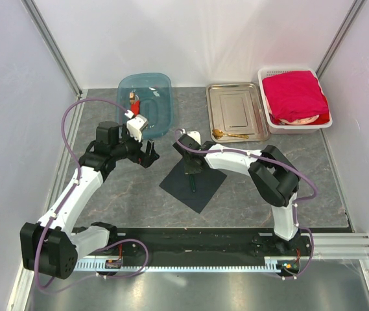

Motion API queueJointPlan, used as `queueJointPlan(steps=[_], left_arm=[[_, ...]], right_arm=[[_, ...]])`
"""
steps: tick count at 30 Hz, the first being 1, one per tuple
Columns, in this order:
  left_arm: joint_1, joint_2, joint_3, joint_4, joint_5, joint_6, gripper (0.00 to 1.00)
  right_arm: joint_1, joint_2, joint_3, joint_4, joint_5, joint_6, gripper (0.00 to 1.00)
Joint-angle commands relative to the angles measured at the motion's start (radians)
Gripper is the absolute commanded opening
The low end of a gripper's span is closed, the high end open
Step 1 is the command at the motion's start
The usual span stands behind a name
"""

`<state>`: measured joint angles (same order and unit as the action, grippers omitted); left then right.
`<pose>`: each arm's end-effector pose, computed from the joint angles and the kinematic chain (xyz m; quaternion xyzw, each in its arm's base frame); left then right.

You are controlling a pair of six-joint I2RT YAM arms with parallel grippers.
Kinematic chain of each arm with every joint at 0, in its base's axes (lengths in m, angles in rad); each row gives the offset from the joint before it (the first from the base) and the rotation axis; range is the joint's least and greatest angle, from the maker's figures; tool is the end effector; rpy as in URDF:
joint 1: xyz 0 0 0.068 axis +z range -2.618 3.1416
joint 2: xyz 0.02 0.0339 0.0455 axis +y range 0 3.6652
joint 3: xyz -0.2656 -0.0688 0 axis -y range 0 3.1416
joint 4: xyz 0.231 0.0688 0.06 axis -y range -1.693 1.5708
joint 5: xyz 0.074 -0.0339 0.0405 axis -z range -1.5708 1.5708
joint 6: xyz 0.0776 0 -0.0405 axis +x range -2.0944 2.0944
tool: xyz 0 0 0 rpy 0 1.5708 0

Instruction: Place the utensils on the paper napkin and roll it up

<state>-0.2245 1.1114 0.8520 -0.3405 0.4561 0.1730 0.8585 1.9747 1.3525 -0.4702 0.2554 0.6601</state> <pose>0.2454 -0.0911 0.2692 0.2735 0.8238 -0.2116 0.4492 0.2865 0.3018 0.1395 -0.0654 0.9619 0.0720 0.2556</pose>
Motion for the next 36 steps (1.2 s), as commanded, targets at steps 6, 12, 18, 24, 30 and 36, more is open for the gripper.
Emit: queueJointPlan(steps=[6,12,18,24,30,36], left_arm=[[0.005,-0.018,-0.005,0.041,0.019,-0.007,0.97],[0.005,-0.018,-0.002,0.041,0.024,-0.007,0.98],[0.007,-0.013,-0.005,0.037,0.064,0.029,0.97],[0.005,-0.022,-0.031,-0.017,0.11,0.169,0.94],[0.004,-0.015,-0.028,-0.034,0.141,0.203,0.93],[0.002,-0.001,-0.014,-0.034,0.177,0.195,0.92]], right_arm=[[0.002,0.015,0.007,0.008,-0.031,0.029,0.13],[-0.007,0.0,0.017,-0.002,-0.041,0.039,0.35],[-0.019,-0.037,0.027,-0.008,-0.051,0.023,0.43],[-0.088,-0.1,0.074,-0.008,-0.111,-0.065,0.48],[-0.251,-0.119,0.187,-0.007,-0.327,-0.295,0.53],[-0.482,-0.021,0.356,-0.079,-0.637,-0.712,0.75]])
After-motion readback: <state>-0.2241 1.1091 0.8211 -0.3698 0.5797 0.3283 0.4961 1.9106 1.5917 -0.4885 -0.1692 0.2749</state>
